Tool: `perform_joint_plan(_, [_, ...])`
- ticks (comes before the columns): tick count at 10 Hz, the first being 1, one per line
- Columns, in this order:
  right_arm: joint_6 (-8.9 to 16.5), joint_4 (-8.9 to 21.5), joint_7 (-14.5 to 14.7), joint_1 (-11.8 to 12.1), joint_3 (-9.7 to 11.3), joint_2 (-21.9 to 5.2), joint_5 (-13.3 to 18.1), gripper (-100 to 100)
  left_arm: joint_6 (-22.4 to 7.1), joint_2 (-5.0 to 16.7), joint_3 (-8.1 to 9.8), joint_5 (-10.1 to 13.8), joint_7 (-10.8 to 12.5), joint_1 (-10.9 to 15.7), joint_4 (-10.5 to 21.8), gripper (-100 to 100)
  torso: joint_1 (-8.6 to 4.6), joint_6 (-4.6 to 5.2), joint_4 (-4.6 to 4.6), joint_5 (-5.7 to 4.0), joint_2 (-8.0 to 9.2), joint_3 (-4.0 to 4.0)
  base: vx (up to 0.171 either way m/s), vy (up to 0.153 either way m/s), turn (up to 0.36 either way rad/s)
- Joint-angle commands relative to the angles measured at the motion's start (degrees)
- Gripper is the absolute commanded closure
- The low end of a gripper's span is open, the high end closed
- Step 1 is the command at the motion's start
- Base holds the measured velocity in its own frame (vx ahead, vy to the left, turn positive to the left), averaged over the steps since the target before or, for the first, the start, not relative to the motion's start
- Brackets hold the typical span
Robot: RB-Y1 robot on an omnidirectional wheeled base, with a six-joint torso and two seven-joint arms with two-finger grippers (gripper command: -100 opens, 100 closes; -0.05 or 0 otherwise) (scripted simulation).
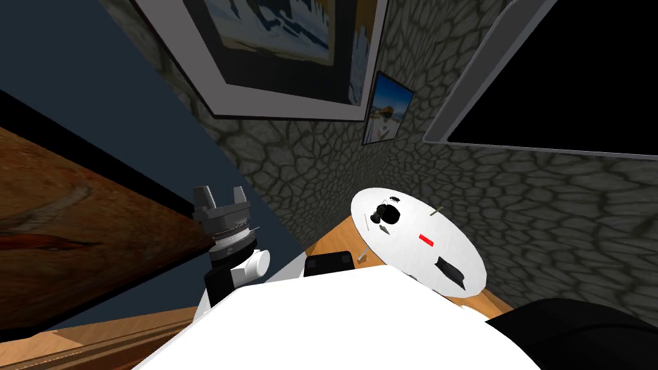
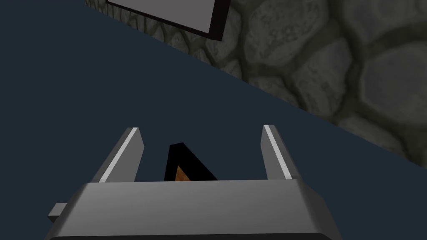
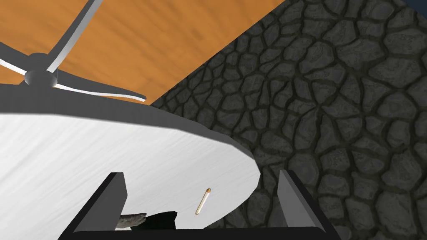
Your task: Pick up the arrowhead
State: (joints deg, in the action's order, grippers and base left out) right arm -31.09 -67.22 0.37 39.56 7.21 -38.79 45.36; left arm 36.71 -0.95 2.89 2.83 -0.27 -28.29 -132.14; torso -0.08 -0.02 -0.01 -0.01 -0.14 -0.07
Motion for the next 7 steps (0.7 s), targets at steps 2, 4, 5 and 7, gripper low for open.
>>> perform_joint_plan(2, [-1.08,5.8,-0.55,-0.71,-0.62,-1.44,2.5,-100,0.0,0.0,0.01,0.0,0.0,-0.01,0.0,0,-0.02,0.07,-0.01,-0.01,-0.01,-0.01,0.016,-0.01,0.249])
perform_joint_plan(4, [-1.08,7.02,-0.55,-0.71,-0.62,-1.44,2.5,-100,0.0,0.0,0.01,0.0,0.0,-0.01,0.0,0,-0.05,0.08,-0.02,-0.01,-0.03,-0.02,0.014,-0.015,0.077])
perform_joint_plan(5, [-1.32,9.25,-1.16,-1.2,-0.9,-2.25,4.2,-100,0.0,0.0,0.01,0.0,0.0,-0.02,0.0,0,-0.02,0.09,-0.01,-0.01,0.0,-0.01,0.015,-0.002,0.33])
perform_joint_plan(7, [-1.52,12.27,-1.8,-1.75,-1.25,-2.95,5.82,-100,0.0,0.0,0.01,0.0,0.0,-0.02,0.0,0,-0.03,0.09,-0.02,-0.01,-0.04,-0.03,0.023,-0.015,0.256])
